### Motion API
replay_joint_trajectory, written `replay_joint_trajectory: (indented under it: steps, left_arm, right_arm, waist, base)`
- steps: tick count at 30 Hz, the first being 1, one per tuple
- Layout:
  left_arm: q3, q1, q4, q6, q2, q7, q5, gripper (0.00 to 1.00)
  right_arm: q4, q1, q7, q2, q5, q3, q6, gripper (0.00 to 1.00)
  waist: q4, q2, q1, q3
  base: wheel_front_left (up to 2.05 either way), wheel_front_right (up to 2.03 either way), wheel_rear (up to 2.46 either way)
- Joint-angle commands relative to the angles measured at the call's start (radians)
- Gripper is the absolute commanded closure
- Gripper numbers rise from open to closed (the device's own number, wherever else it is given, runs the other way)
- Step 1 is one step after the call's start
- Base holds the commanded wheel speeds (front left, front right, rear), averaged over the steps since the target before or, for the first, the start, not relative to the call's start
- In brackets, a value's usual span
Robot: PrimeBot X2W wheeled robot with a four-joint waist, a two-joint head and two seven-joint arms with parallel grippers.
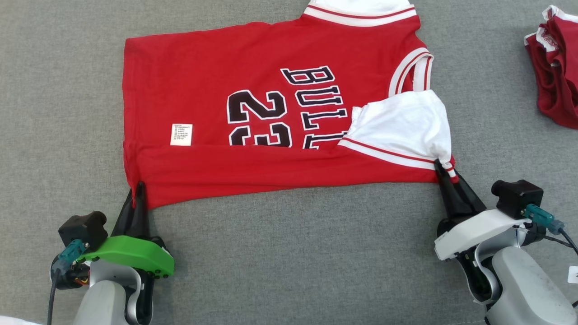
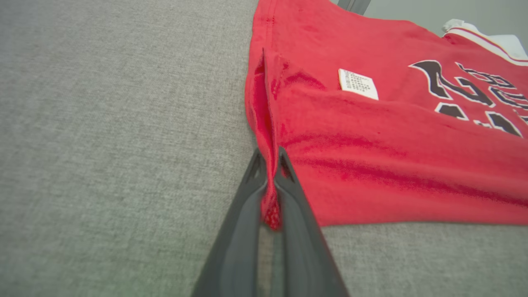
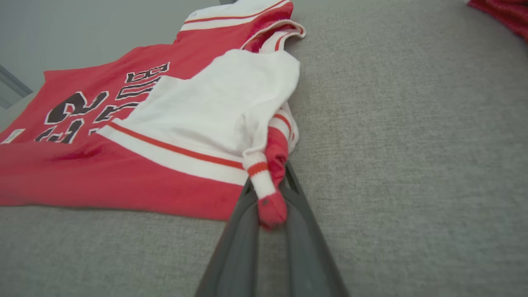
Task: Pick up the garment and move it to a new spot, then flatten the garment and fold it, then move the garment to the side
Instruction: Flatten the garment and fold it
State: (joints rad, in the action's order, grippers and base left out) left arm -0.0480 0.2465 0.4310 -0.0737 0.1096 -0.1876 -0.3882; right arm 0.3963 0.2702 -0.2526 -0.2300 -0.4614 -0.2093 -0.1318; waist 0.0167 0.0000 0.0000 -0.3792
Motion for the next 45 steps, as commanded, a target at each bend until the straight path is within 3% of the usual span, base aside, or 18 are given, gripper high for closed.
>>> replay_joint_trajectory:
  steps: [1,7,12,19,24,26,27,28,29,38,45]
  left_arm:
    - [0.006,-0.005,-0.006,0.003,0.015,-0.01,-0.003,1.0]
    - [0.002,-0.049,-0.104,-0.002,0.028,0.001,-0.01,1.0]
    - [0.002,-0.119,-0.217,0.023,0.055,0.054,0.001,1.0]
    - [0.02,-0.236,-0.332,0.048,0.061,0.128,-0.038,1.0]
    - [0.016,-0.319,-0.369,0.065,0.051,0.165,-0.056,1.0]
    - [0.002,-0.341,-0.364,0.053,0.052,0.179,-0.062,1.0]
    - [-0.002,-0.347,-0.36,0.052,0.049,0.18,-0.062,0.76]
    - [-0.001,-0.349,-0.354,0.06,0.05,0.174,-0.051,0.16]
    - [-0.005,-0.351,-0.35,0.063,0.049,0.169,-0.046,0.0]
    - [-0.014,-0.304,-0.388,0.122,0.036,-0.007,0.061,0.0]
    - [-0.034,-0.261,-0.457,0.146,0.049,-0.017,0.109,0.0]
  right_arm:
    - [0.001,0.01,-0.007,-0.014,-0.012,0.0,0.002,1.0]
    - [-0.086,-0.052,-0.013,-0.033,-0.047,0.037,0.002,1.0]
    - [-0.201,-0.164,-0.013,-0.039,-0.031,0.081,0.003,1.0]
    - [-0.337,-0.34,0.06,0.019,-0.009,0.115,0.003,1.0]
    - [-0.374,-0.421,0.094,0.05,0.008,0.113,0.002,1.0]
    - [-0.373,-0.439,0.1,0.057,0.011,0.114,0.002,1.0]
    - [-0.37,-0.445,0.101,0.06,0.012,0.115,0.002,0.82]
    - [-0.366,-0.447,0.104,0.062,0.017,0.116,0.002,0.44]
    - [-0.361,-0.447,0.103,0.061,0.022,0.115,0.002,0.0]
    - [-0.453,-0.361,0.037,0.059,0.142,0.156,0.002,0.0]
    - [-0.557,-0.301,0.078,0.061,0.192,0.179,0.002,0.0]
  waist:
    - [-0.004,0.0,0.0,0.003]
    - [-0.022,0.0,0.0,0.022]
    - [-0.028,0.0,0.0,0.05]
    - [-0.014,0.0,0.0,0.091]
    - [0.0,0.0,0.0,0.123]
    - [0.0,0.0,0.0,0.134]
    - [0.0,0.0,0.0,0.139]
    - [0.0,0.0,0.0,0.144]
    - [0.0,0.0,0.0,0.147]
    - [0.009,0.0,0.0,0.166]
    - [0.014,0.0,0.0,0.176]
  base:
    - [0.0,0.0,0.0]
    - [0.0,0.0,0.0]
    - [0.0,0.0,0.0]
    - [0.0,0.0,0.0]
    - [0.0,0.0,0.0]
    - [0.0,0.0,0.0]
    - [0.0,0.0,0.0]
    - [0.0,0.0,0.0]
    - [0.0,0.0,0.0]
    - [0.0,0.0,0.0]
    - [0.0,0.0,0.0]
